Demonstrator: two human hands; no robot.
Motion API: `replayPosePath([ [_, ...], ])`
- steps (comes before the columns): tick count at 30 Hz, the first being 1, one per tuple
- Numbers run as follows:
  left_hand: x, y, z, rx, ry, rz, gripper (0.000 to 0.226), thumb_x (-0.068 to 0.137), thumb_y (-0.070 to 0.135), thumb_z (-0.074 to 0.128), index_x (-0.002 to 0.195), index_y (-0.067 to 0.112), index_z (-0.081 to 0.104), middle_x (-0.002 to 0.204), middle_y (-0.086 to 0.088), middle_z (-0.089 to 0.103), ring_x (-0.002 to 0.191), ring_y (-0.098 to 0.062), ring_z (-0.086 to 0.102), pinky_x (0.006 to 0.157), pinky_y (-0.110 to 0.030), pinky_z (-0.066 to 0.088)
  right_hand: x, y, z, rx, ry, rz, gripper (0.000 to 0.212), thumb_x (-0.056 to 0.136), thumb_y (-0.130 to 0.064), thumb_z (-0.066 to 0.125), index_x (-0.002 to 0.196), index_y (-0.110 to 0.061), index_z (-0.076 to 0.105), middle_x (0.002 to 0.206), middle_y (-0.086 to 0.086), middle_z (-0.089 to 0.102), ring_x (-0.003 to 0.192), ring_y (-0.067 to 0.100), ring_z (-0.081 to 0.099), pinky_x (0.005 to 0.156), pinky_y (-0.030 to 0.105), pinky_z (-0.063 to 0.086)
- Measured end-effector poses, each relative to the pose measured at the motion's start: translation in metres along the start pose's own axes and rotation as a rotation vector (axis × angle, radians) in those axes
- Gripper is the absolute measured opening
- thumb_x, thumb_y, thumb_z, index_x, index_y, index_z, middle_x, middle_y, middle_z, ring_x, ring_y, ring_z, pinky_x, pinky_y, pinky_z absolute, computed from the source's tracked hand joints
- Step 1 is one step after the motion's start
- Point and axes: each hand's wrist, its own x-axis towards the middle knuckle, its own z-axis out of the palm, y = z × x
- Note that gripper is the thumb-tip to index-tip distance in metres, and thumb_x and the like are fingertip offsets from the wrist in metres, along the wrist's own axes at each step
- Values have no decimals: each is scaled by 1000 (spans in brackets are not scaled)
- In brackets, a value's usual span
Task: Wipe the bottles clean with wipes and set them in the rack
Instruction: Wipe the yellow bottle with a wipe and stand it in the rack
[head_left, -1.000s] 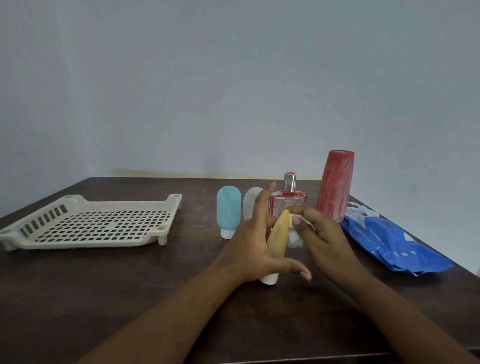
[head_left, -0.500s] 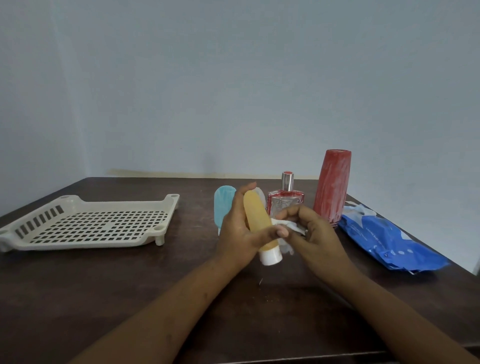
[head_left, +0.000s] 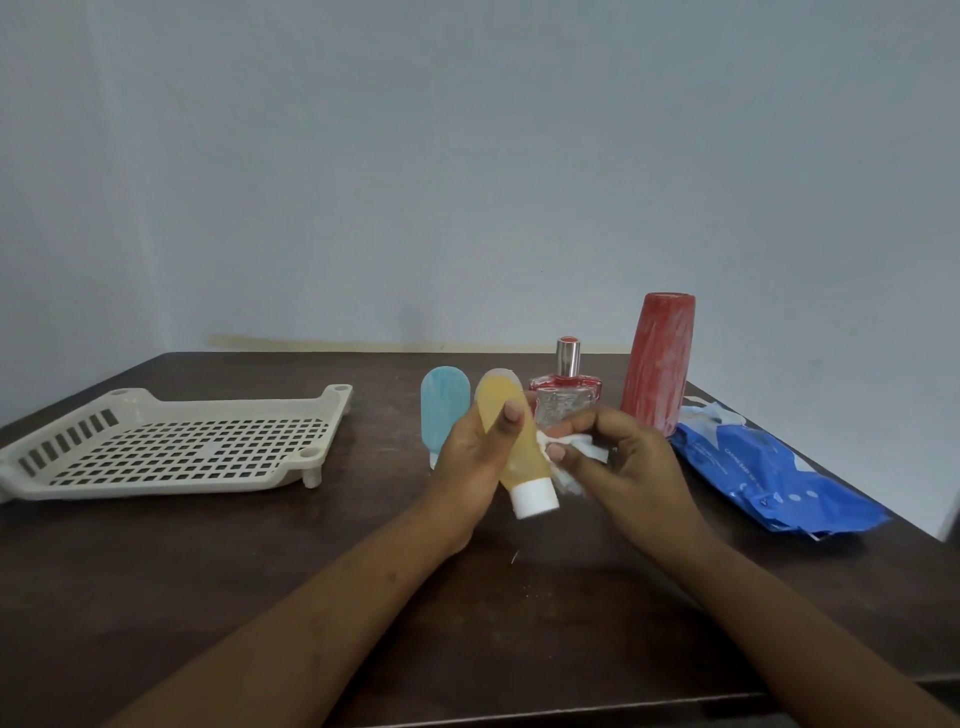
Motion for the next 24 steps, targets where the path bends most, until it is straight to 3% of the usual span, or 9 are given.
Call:
replayPosePath([
  [3, -7, 4, 4, 9, -119, -60, 100, 19, 102, 42, 96, 38, 52, 96, 16, 62, 89, -1, 61, 70, -13, 50, 2, -1, 0, -45, 120, -39, 18, 80, -9, 69, 86, -26, 67, 84, -16, 68, 81, 0, 63, 66, 11, 48],
  [5, -11, 6, 7, -2, -213, -102, 85, 37, 96, 46, 99, 38, 51, 104, 10, 63, 93, -2, 61, 72, -13, 51, 3, -1, -1, -67, 190, -71, 18, 81, -9, 69, 88, -25, 67, 83, -14, 69, 81, -2, 63, 66, 9, 47],
  [9, -11, 2, 9, -43, -294, -157, 91, 36, 94, 54, 107, 37, 52, 113, 7, 63, 106, -9, 60, 90, -27, 52, 4, -2, -1, -61, 241, -98, 19, 82, -7, 68, 93, -22, 68, 94, -9, 69, 88, -1, 63, 70, 9, 47],
  [11, -10, 1, 9, -59, -272, -138, 80, 45, 91, 50, 105, 38, 53, 112, 7, 64, 103, -7, 62, 91, -28, 52, 4, -2, 0, -85, 218, -145, 20, 82, -4, 67, 95, -19, 69, 98, -8, 69, 93, -1, 63, 74, 9, 48],
  [14, -7, 0, 8, -49, -163, -111, 83, 45, 93, 46, 102, 34, 58, 105, 7, 68, 101, -10, 64, 92, -29, 51, 2, 0, 2, -126, 135, -186, 19, 83, -2, 66, 97, -14, 72, 101, -5, 69, 99, 4, 63, 80, 16, 50],
  [18, -4, 6, 4, -63, -49, -85, 70, 62, 77, 39, 107, 29, 61, 98, 7, 68, 100, -13, 65, 94, -32, 51, 0, 0, 2, -104, 26, -201, 21, 82, 1, 67, 99, -11, 73, 105, -3, 69, 103, 5, 62, 85, 16, 48],
  [21, 0, 5, 1, -45, 36, -45, 93, 38, 98, 46, 101, 32, 64, 92, 8, 71, 95, -12, 67, 86, -27, 55, 0, 0, 1, -82, -43, -223, 21, 82, -1, 66, 99, -10, 72, 104, -4, 69, 102, 5, 62, 86, 16, 48],
  [24, 4, 1, -3, -64, 114, -6, 99, 32, 100, 48, 100, 31, 65, 97, 2, 72, 99, -18, 68, 91, -40, 54, 1, 0, 0, -59, -91, -208, 21, 82, 1, 67, 98, -11, 73, 101, -7, 69, 99, 5, 62, 84, 15, 47],
])
